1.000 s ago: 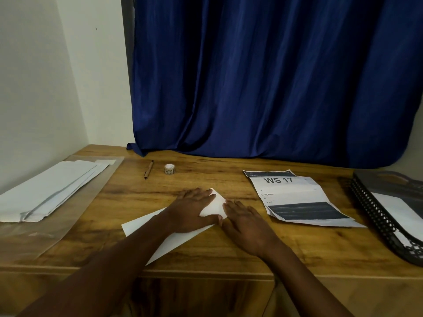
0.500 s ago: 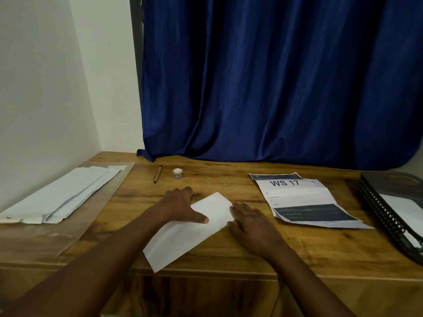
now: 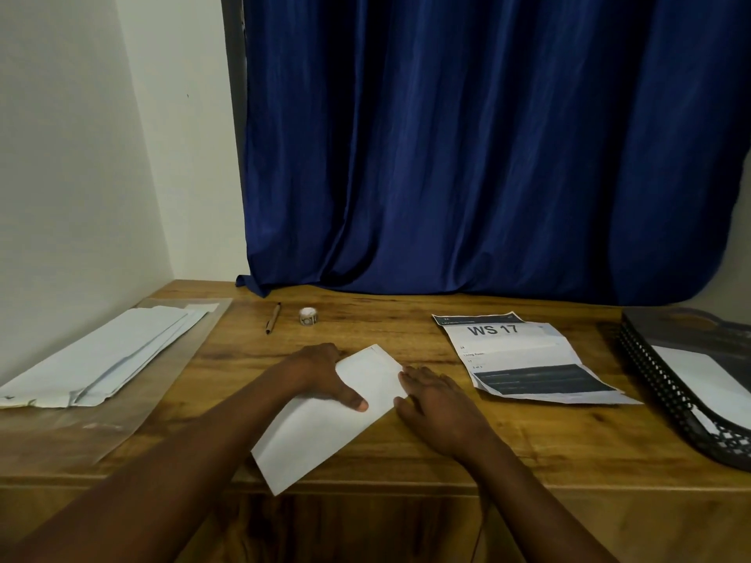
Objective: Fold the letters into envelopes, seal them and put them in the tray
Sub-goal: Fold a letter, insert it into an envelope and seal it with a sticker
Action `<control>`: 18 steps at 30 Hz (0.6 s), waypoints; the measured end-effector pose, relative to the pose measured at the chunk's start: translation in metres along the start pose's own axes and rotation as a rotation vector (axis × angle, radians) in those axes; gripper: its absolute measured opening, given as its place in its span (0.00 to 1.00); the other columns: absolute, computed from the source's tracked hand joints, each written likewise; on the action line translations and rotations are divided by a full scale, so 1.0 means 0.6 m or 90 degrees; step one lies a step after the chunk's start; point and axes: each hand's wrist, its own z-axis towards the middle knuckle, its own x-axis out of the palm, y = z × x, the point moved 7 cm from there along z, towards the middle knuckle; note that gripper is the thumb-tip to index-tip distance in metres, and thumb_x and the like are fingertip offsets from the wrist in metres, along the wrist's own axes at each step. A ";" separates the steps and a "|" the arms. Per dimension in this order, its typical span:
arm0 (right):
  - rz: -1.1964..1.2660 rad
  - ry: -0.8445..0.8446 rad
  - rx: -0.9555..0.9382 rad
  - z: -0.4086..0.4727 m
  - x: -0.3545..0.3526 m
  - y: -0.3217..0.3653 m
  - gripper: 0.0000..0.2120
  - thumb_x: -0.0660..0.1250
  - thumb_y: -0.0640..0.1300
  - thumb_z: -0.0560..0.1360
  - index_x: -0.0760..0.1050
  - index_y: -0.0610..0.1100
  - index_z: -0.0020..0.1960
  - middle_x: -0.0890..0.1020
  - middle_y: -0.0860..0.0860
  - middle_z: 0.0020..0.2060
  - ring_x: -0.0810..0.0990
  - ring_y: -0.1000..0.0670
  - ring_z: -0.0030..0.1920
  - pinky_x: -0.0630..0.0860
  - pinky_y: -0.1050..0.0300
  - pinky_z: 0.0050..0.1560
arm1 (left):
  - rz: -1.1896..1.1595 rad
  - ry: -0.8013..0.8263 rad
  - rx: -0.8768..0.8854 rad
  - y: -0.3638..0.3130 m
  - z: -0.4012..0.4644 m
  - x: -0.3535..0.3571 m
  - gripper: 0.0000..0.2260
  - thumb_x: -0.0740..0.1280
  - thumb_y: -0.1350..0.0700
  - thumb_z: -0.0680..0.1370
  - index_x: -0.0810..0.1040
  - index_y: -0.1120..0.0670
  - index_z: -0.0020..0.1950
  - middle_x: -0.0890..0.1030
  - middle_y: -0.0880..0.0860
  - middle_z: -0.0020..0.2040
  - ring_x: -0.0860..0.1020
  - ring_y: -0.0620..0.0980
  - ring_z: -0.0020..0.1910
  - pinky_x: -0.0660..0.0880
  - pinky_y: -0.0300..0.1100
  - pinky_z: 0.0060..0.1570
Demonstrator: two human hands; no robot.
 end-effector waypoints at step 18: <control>0.906 -0.081 0.245 0.040 -0.063 -0.044 0.23 0.57 0.59 0.84 0.83 0.44 0.59 0.87 0.48 0.53 0.83 0.42 0.59 0.77 0.45 0.60 | 0.236 -0.423 0.287 -0.109 -0.093 -0.119 0.08 0.68 0.53 0.78 0.78 0.41 0.55 0.79 0.43 0.53 0.77 0.45 0.53 0.76 0.43 0.46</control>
